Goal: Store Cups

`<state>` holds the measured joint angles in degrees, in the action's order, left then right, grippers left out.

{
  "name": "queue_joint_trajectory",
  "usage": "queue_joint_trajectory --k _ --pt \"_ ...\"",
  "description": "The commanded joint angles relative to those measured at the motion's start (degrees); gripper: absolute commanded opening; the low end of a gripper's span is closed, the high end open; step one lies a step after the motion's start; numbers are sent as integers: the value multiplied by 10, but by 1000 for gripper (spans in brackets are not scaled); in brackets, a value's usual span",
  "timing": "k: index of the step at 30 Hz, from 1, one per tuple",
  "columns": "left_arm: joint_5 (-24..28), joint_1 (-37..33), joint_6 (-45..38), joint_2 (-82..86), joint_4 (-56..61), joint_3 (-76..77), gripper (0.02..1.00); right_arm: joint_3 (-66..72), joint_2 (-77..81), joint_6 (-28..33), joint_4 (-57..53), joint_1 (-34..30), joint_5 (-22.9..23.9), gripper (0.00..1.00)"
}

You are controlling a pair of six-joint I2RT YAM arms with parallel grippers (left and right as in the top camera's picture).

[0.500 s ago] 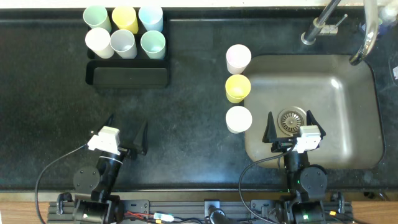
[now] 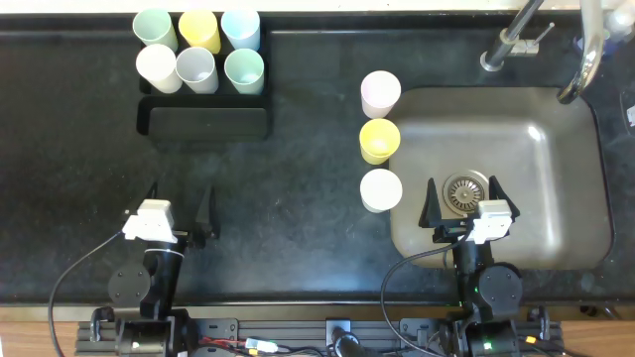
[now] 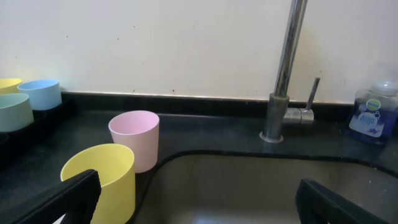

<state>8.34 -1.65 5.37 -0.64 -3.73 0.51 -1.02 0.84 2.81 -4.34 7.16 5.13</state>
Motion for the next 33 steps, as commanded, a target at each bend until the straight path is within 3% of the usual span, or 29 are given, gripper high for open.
queue_joint_trajectory --k 1,33 --pt "-5 -2 -11 0 -3 -1 1000 7 -5 0 3 1 3 996" --pt "-8 11 -11 0 -3 -1 1000 7 -5 0 3 1 3 998"
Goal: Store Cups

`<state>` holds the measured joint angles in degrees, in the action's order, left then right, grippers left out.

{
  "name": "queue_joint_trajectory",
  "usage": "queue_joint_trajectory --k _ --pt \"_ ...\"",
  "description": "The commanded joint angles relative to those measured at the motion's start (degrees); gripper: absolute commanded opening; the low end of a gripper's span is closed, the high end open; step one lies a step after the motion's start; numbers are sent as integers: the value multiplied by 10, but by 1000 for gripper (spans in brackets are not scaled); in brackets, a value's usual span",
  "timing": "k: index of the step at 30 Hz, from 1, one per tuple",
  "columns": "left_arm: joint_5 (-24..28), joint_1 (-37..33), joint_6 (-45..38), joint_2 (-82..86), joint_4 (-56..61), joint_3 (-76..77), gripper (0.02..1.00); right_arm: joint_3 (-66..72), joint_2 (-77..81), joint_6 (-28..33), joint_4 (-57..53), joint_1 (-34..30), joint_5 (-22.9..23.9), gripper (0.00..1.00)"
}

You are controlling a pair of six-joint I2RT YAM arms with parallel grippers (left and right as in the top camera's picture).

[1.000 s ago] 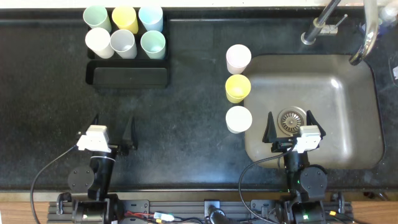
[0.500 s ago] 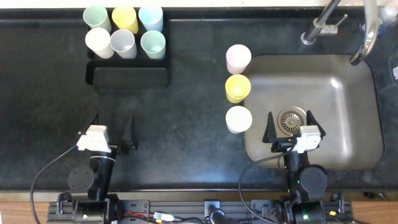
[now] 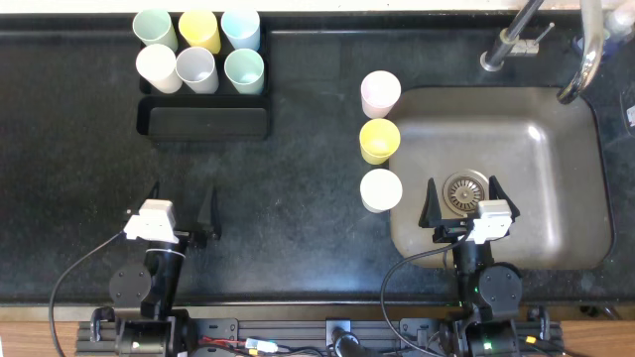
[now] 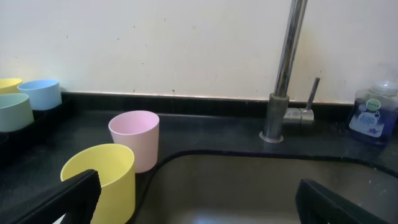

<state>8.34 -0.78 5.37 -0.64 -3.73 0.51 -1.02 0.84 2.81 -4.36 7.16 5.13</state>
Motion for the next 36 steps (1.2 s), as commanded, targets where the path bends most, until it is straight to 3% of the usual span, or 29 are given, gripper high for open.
queue_joint_trajectory --k 1,9,15,27,36 --pt "-9 2 -11 0 -3 -1 1000 7 -5 0 3 1 3 996" --pt "-28 9 -8 -23 57 9 1000 7 -5 0 3 1 3 998" --pt "-40 36 -12 -211 43 189 1000 7 -5 0 3 1 3 998" --pt "-57 219 0 -672 -306 789 1000 7 -5 0 3 1 3 998" --pt "-153 354 166 -963 -574 1149 1000 7 -5 0 3 1 3 996"
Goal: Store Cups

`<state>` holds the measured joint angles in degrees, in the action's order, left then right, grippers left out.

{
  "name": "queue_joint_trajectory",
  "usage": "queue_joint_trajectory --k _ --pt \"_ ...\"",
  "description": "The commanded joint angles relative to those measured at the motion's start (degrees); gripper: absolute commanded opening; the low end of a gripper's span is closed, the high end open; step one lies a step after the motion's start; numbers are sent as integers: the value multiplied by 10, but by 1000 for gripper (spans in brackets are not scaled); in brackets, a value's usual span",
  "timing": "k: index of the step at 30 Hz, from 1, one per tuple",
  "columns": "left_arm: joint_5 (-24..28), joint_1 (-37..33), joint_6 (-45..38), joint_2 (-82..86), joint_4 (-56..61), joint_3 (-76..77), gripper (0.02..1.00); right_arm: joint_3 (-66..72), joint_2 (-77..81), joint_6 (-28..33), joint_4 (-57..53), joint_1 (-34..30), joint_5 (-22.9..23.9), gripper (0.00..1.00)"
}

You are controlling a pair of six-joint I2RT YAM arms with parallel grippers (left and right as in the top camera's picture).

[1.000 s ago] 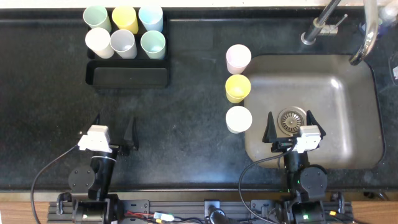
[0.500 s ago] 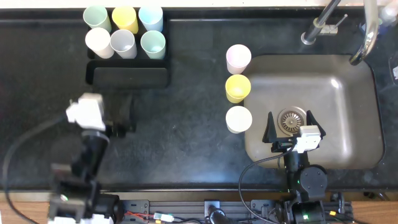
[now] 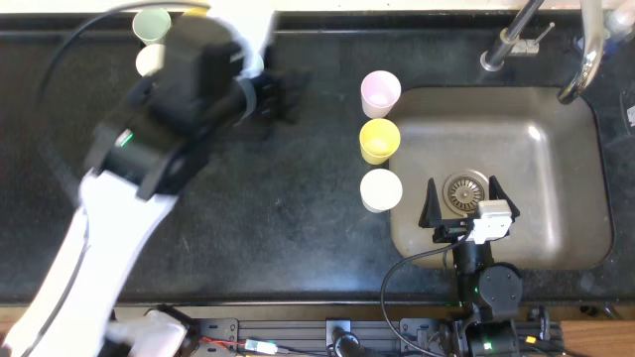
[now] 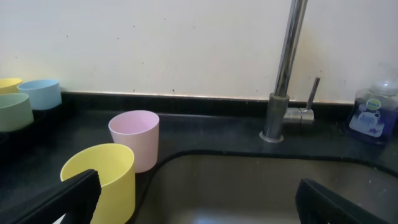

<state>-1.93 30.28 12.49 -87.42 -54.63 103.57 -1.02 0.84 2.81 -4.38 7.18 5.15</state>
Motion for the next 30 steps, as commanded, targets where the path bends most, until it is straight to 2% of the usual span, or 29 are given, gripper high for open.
queue_joint_trajectory --k 1,9,15,30 --pt "-56 52 113 -122 -84 147 1000 7 -5 0 3 1 2 998" --pt "-53 92 226 -323 -182 303 1000 7 -5 0 3 1 2 998" --pt "-33 101 264 -414 -167 320 1000 7 -5 0 3 1 2 998" --pt "-71 94 270 -501 -94 330 991 7 -5 0 3 1 2 996"
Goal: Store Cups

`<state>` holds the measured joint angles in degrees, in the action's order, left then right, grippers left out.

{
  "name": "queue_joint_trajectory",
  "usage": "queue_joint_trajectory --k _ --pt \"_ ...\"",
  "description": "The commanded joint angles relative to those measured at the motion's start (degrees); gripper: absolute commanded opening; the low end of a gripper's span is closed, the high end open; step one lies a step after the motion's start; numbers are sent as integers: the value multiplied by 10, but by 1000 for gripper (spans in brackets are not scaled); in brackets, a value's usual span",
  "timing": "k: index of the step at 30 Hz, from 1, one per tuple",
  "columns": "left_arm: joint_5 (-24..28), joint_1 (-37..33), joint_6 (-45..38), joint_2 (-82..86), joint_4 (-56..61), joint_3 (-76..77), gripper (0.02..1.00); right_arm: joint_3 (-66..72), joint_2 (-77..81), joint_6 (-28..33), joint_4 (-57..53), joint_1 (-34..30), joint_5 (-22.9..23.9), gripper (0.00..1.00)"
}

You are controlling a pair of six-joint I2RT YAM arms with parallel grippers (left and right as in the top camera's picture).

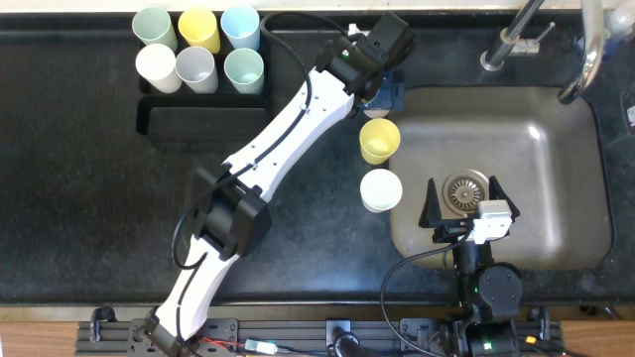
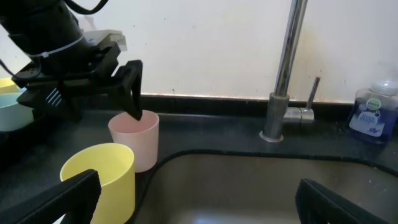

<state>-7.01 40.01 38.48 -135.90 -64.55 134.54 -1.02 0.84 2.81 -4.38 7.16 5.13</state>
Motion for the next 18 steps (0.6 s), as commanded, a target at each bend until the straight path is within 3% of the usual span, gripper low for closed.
queue_joint_trajectory --k 1,18 --pt "-22 -3 10 -19 9 20 987 7 -5 0 3 1 3 998" --pt "-66 -22 10 -54 28 45 838 7 -5 0 3 1 3 998"
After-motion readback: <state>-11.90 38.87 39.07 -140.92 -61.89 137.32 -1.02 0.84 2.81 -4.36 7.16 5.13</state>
